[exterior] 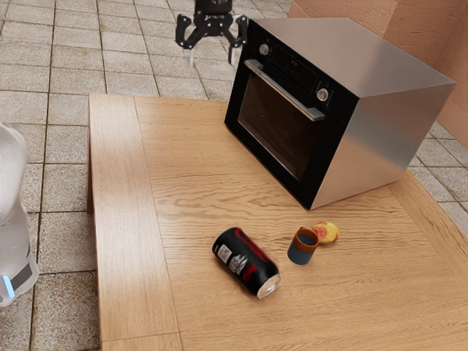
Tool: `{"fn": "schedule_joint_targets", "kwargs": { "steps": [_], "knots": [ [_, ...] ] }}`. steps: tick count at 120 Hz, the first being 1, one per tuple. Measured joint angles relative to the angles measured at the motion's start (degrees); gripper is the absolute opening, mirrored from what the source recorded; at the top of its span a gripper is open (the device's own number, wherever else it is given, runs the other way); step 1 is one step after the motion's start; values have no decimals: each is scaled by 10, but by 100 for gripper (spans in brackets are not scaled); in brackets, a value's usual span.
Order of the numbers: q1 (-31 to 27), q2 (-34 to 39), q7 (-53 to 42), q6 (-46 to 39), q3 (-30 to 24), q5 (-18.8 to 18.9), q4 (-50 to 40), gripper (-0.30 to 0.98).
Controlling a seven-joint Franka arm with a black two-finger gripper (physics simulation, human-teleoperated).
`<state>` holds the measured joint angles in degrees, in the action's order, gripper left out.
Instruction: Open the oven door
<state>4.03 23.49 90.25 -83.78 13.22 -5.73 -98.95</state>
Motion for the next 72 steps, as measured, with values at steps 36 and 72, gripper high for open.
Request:
{"fn": "schedule_joint_targets", "kwargs": {
  "steps": [36, 72],
  "knots": [
    [-20, 73, 112, -201, -43, -16, -119, 69],
    [-29, 53, 123, -364, -96, -9, -164, 69]
  ]
}}
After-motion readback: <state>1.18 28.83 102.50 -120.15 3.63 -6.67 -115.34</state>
